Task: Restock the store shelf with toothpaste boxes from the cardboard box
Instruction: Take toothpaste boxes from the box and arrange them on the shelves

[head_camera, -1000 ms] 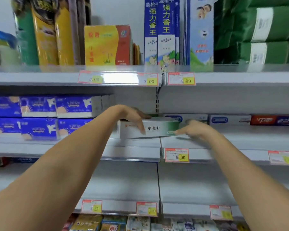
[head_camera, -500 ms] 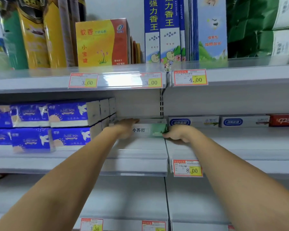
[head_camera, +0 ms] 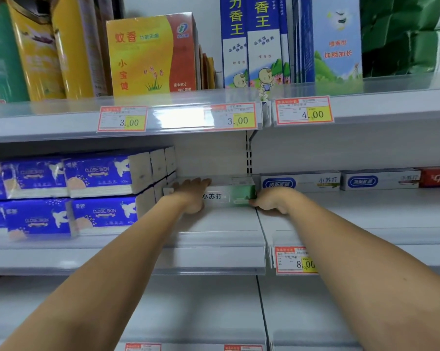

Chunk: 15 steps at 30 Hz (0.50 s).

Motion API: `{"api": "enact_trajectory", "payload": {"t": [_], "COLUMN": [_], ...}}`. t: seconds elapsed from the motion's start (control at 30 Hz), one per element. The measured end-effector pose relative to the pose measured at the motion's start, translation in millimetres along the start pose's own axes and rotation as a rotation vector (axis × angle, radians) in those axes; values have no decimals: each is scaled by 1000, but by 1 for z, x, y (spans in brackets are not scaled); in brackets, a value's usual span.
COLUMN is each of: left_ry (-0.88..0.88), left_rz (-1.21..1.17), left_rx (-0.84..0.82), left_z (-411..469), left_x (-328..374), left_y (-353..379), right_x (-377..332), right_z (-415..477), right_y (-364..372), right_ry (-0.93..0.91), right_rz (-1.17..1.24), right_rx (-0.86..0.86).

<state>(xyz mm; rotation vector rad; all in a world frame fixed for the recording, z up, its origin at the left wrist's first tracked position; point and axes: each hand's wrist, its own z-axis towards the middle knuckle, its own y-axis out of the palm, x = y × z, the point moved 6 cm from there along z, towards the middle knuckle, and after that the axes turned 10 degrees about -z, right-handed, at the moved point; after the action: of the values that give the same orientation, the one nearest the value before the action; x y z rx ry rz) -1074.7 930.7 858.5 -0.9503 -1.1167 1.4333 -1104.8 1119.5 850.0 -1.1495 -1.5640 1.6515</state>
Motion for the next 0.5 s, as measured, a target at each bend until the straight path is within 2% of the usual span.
{"api": "enact_trajectory", "payload": {"t": [0.33,0.43,0.5], "left_ry": [-52,-7,137], "left_rz": [-9,-218,-438], "left_rx": [-41,-39,90], "left_z": [-9,-30,-58], "left_x": [4,24,56], "left_y": [-3,-18,-36], "right_x": [2,9,15], "right_z": [-9,-29,-45], "right_y": [3,-9,-22], "right_ry": [19,34,26], "right_rz": [54,70,156], "right_rx": [-9,72,235]}}
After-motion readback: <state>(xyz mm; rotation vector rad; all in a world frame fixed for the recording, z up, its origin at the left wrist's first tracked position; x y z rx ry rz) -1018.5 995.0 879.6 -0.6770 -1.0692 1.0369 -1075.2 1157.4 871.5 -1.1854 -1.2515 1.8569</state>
